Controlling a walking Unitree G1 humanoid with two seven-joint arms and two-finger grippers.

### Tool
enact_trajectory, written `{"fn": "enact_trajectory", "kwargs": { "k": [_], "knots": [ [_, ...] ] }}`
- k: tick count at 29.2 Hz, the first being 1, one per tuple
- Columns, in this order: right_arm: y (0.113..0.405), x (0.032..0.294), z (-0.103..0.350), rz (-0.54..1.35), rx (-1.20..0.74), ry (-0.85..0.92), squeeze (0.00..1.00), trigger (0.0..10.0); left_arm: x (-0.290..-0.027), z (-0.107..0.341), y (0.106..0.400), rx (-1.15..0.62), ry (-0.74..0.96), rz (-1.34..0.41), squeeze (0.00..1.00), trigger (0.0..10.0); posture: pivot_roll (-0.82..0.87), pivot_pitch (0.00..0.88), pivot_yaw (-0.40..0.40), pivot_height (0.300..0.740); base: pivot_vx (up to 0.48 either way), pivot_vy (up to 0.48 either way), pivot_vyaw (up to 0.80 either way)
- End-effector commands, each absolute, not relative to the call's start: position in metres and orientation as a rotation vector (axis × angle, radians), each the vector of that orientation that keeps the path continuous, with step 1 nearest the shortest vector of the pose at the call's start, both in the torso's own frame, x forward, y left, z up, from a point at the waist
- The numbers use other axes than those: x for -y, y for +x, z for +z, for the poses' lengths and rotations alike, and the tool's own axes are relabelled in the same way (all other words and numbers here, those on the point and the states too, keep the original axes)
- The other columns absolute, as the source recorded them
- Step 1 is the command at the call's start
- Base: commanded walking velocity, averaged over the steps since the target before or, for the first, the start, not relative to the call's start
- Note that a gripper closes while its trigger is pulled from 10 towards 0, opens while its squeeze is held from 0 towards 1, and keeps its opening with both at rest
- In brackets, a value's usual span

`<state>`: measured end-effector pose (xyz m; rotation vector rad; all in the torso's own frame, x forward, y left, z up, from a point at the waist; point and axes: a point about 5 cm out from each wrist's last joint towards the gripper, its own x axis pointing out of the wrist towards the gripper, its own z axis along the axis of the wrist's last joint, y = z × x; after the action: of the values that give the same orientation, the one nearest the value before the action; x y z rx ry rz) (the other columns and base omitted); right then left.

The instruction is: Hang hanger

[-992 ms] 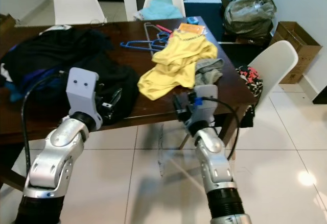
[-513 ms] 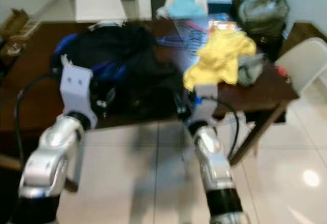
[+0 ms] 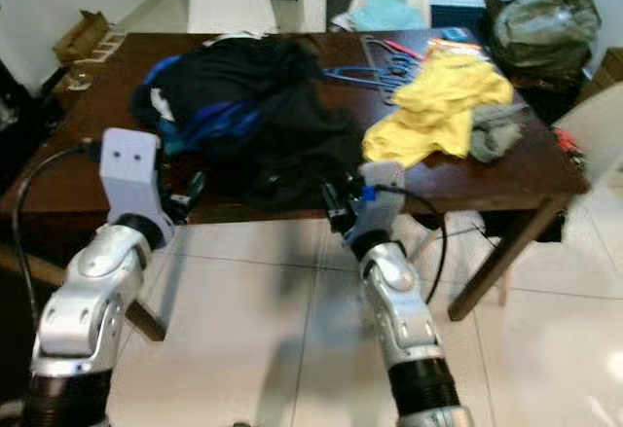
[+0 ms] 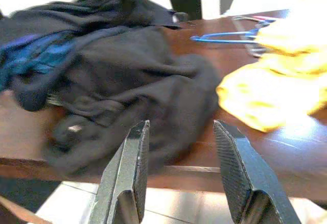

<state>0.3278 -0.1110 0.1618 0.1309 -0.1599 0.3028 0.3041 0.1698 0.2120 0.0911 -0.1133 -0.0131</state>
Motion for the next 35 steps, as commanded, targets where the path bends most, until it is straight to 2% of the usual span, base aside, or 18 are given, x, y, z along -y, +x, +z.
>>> {"fn": "enact_trajectory", "kwargs": {
  "k": [1,8,10,12,14,21,32,35],
  "knots": [
    [0.326,0.107,0.158,0.315,0.143,0.138,0.00,10.0,-0.173,0.210,0.304,0.120,0.131,0.009,0.00,10.0,0.02,0.134,-0.021,0.740,0.000,0.000,0.00],
    [0.326,0.107,0.158,0.309,0.154,0.123,0.00,10.0,-0.173,0.201,0.302,0.110,0.148,0.004,0.00,10.0,0.02,0.133,-0.020,0.740,0.000,0.000,0.00],
    [0.325,0.109,0.163,0.293,0.205,0.105,0.00,10.0,-0.174,0.201,0.301,0.120,0.147,0.013,0.00,10.0,0.02,0.127,-0.024,0.740,0.000,0.000,0.00],
    [0.322,0.122,0.189,0.201,0.404,0.077,0.00,10.0,-0.176,0.207,0.299,0.171,0.139,0.022,0.00,10.0,0.02,0.122,-0.024,0.740,0.000,0.000,0.00],
    [0.322,0.126,0.194,0.180,0.441,0.068,0.00,10.0,-0.176,0.209,0.299,0.190,0.138,0.017,0.00,10.0,0.02,0.120,-0.024,0.740,0.000,0.000,0.00],
    [0.325,0.120,0.188,0.263,0.398,0.046,0.00,10.0,-0.172,0.218,0.298,0.244,0.123,-0.006,0.00,10.0,0.02,0.114,-0.028,0.740,0.000,0.000,0.00],
    [0.325,0.107,0.184,0.318,0.369,0.038,0.00,10.0,-0.167,0.226,0.297,0.287,0.121,-0.036,0.00,10.0,0.02,0.117,-0.033,0.740,0.330,0.000,0.00],
    [0.324,0.100,0.182,0.370,0.367,-0.009,0.00,10.0,-0.167,0.235,0.298,0.317,0.120,-0.040,0.00,10.0,0.02,0.120,-0.032,0.740,0.426,0.000,0.76]
  ]
}}
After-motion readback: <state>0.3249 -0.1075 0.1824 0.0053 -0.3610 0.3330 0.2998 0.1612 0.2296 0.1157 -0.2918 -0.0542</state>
